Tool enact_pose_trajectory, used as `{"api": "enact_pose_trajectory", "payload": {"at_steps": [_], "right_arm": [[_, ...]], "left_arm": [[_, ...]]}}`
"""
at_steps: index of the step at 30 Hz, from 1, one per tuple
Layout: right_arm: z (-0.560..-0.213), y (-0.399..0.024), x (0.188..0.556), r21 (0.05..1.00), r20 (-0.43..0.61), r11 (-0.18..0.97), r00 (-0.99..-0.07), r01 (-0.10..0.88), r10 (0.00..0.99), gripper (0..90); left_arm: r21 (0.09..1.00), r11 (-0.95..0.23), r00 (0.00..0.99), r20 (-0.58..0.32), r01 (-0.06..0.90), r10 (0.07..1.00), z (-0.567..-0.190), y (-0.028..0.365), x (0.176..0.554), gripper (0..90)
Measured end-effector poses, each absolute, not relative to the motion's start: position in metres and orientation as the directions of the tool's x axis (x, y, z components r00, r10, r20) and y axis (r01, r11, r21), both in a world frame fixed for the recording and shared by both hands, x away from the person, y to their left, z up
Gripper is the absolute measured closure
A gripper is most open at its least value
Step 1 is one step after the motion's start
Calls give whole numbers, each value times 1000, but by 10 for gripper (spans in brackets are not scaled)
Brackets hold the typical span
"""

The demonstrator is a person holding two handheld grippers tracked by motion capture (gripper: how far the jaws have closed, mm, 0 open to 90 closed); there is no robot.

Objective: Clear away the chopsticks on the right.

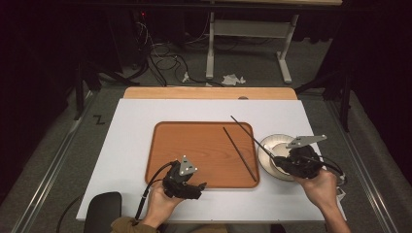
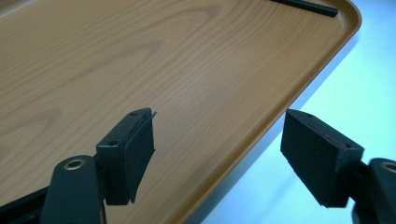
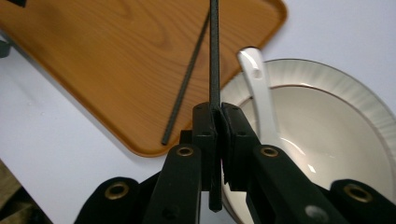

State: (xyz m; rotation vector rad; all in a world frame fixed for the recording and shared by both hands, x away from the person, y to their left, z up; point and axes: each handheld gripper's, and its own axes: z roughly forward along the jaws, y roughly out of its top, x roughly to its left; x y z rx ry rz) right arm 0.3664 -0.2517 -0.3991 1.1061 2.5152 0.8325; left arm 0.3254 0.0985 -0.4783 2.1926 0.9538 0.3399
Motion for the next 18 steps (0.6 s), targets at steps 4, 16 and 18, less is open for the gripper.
{"api": "enact_pose_trajectory", "payload": {"at_steps": [4, 16, 18], "right_arm": [[-408, -236, 367, 596, 16, 542, -684, 593, 730, 862], [-445, -196, 377, 510, 25, 585, -691, 631, 723, 862], [-449, -191, 379, 504, 37, 582, -690, 638, 723, 861]], "left_arm": [[702, -475, 695, -40, 531, 718, -478, 98, 326, 259], [699, -479, 697, -38, 531, 716, -478, 97, 326, 259], [698, -481, 697, -37, 531, 716, -479, 97, 326, 259]]}}
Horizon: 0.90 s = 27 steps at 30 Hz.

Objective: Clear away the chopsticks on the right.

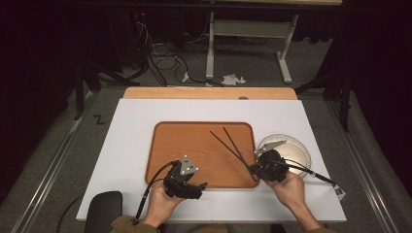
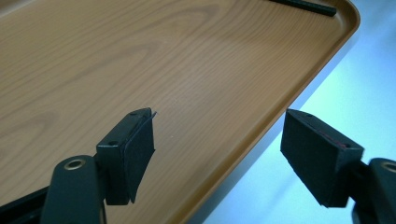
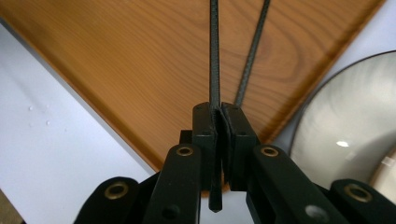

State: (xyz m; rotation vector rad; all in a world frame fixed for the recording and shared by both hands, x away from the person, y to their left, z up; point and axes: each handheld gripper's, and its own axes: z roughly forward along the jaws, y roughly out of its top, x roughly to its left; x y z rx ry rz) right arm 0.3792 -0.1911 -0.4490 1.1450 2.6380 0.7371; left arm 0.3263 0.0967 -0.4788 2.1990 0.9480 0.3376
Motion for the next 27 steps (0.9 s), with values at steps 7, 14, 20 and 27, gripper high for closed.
{"api": "enact_pose_trajectory", "payload": {"at_steps": [7, 14, 20, 27], "right_arm": [[-464, -180, 384, 470, 35, 593, -685, 654, 728, 858], [-471, -176, 383, 448, 16, 612, -690, 652, 724, 854], [-478, -172, 383, 427, 6, 631, -699, 648, 715, 844], [-478, -170, 383, 420, -20, 649, -709, 634, 705, 817]], "left_arm": [[698, -480, 696, -38, 532, 717, -479, 97, 326, 259], [698, -482, 698, -36, 530, 715, -478, 97, 326, 259], [697, -482, 697, -35, 531, 716, -478, 97, 326, 259], [697, -483, 696, -32, 530, 717, -479, 97, 325, 259]]}}
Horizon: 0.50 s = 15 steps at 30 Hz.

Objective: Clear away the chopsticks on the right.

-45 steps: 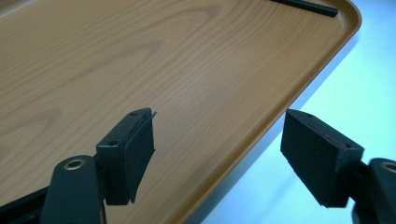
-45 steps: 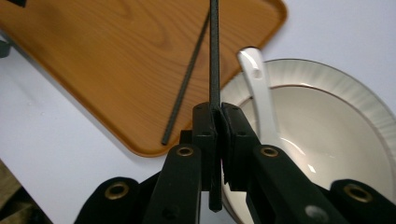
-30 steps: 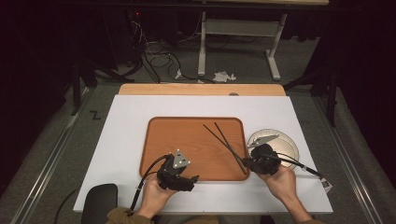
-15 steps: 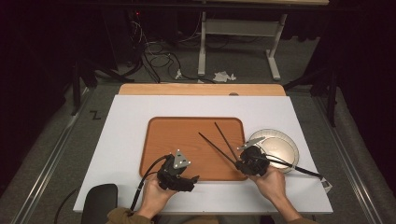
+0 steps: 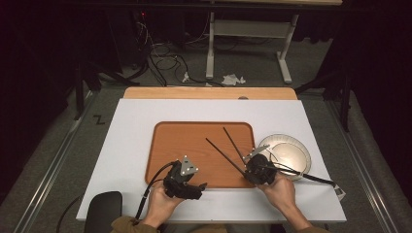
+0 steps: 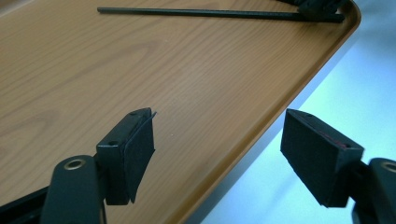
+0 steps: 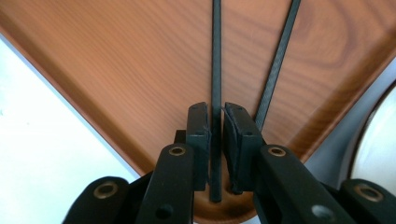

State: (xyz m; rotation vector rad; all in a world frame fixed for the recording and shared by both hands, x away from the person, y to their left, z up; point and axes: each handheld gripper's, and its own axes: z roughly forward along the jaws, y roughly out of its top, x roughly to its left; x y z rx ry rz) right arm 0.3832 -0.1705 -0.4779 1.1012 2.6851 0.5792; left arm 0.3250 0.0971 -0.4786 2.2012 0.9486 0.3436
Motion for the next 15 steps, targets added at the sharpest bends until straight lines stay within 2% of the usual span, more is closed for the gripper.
{"api": "enact_pose_trajectory", "payload": {"at_steps": [6, 10, 15], "right_arm": [[-472, -164, 381, 480, -17, 656, -742, 583, 671, 853], [-482, -158, 383, 450, -29, 696, -770, 560, 638, 865], [-485, -156, 387, 439, -38, 690, -755, 576, 655, 866]], "left_arm": [[693, -483, 693, -33, 535, 721, -479, 98, 324, 259], [695, -477, 686, -33, 538, 726, -479, 99, 323, 259], [695, -472, 681, -35, 542, 731, -479, 100, 322, 259]]}}
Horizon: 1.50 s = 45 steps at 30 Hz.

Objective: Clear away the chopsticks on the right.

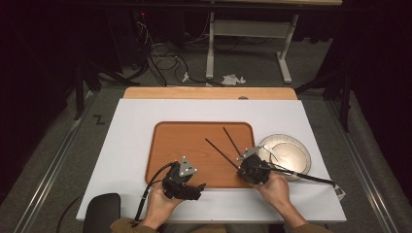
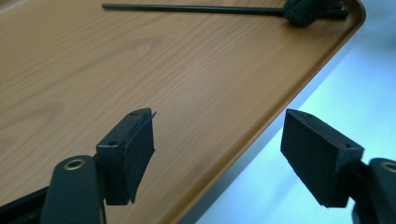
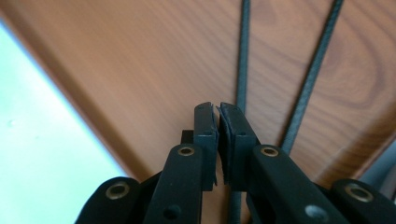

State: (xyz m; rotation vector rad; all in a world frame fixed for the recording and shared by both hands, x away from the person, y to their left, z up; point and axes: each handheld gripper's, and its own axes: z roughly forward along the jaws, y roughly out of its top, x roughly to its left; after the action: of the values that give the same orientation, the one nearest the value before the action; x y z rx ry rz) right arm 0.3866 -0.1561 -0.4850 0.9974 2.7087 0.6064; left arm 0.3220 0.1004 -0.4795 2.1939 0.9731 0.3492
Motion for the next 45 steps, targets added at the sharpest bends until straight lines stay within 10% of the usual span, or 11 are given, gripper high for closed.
{"api": "enact_pose_trajectory", "payload": {"at_steps": [45], "right_arm": [[-443, -206, 368, 599, -18, 601, -741, 529, 671, 661]], "left_arm": [[700, -442, 652, -44, 561, 757, -479, 110, 317, 258]]}}
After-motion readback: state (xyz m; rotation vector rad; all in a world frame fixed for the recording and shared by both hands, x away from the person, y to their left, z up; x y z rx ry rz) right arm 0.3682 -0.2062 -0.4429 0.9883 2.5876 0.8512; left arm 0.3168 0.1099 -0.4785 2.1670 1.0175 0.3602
